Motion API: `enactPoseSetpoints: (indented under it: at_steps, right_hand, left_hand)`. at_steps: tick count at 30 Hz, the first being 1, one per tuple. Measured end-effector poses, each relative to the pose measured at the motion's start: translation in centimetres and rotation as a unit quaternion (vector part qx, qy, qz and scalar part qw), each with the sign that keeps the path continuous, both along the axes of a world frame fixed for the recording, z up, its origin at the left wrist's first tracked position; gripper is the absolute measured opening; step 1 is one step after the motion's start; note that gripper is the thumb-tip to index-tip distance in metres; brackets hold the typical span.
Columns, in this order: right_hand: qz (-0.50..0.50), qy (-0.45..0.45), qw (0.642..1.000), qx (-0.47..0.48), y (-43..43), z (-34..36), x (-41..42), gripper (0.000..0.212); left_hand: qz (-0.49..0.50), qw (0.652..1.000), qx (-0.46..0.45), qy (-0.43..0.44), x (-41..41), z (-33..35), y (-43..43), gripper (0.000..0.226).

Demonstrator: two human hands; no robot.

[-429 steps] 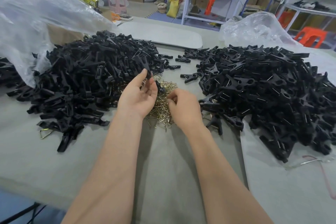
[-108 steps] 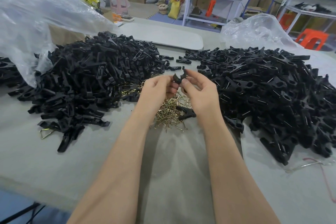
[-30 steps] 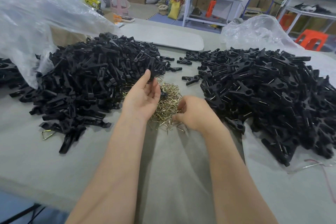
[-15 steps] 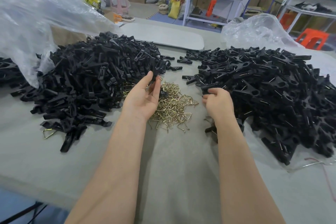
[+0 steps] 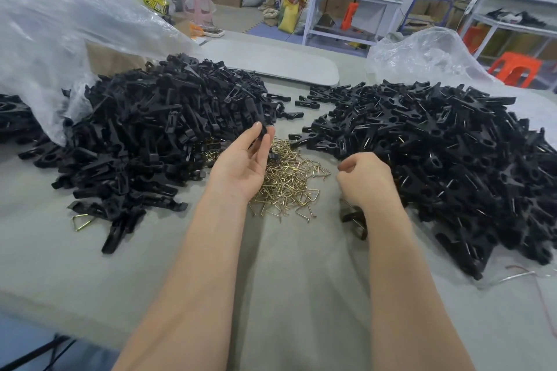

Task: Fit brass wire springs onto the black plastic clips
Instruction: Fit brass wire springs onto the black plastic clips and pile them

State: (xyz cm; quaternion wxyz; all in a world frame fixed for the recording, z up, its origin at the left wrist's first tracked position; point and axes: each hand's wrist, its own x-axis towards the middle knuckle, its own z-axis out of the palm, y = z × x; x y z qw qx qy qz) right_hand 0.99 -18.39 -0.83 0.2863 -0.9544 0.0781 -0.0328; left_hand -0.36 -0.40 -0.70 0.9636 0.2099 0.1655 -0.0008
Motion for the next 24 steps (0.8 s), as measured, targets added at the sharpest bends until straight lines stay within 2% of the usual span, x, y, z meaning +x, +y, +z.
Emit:
enactPoseSetpoints:
  at_steps: [3, 5, 9, 12, 13, 14, 15, 17, 19, 24]
  right_hand:
    - [0.028, 0.076, 0.993, -0.08, -0.1, 0.6, -0.3, 0.029]
    - [0.054, 0.084, 0.991, -0.088, 0.1, 0.8, -0.6, 0.029]
    - [0.123, 0.056, 0.988, 0.078, 0.9, 0.6, -0.6, 0.034]
    - [0.08, -0.045, 0.976, 0.2, 0.6, 0.9, -0.3, 0.036]
    - [0.056, -0.058, 0.965, 0.248, 0.3, 1.0, -0.3, 0.035]
    - [0.036, -0.064, 0.963, 0.258, 0.1, 0.9, -0.2, 0.033]
    - [0.025, -0.061, 0.974, 0.219, -0.2, 0.9, -0.2, 0.029]
    - [0.042, -0.004, 0.997, 0.066, -0.2, 0.5, -0.2, 0.023]
    - [0.07, 0.065, 0.995, -0.022, 0.4, 0.1, -0.4, 0.028]
    - [0.085, 0.076, 0.993, -0.022, 1.5, 0.0, -0.5, 0.012]
  left_hand:
    - [0.005, 1.0, 0.01, -0.004, 0.0, 0.0, 0.1, 0.005]
    - [-0.001, 1.0, 0.011, -0.009, 0.0, -0.1, 0.0, 0.009]
    - [-0.005, 1.0, 0.016, -0.013, 0.1, -0.1, 0.1, 0.028]
    - [0.003, 1.0, 0.013, -0.013, 0.1, 0.0, 0.0, 0.015]
    - [0.004, 1.0, 0.014, -0.015, 0.0, 0.0, 0.0, 0.012]
    - [0.004, 1.0, 0.016, -0.018, 0.0, -0.1, 0.0, 0.011]
    - [0.003, 1.0, 0.019, -0.019, 0.0, -0.1, 0.0, 0.01]
    - [-0.001, 0.999, 0.028, -0.022, 0.0, -0.1, 0.0, 0.006]
    - [-0.002, 0.999, 0.048, -0.023, 0.1, -0.2, 0.0, 0.003]
    - [-0.018, 0.988, 0.148, -0.037, 0.4, -0.5, -0.4, 0.008]
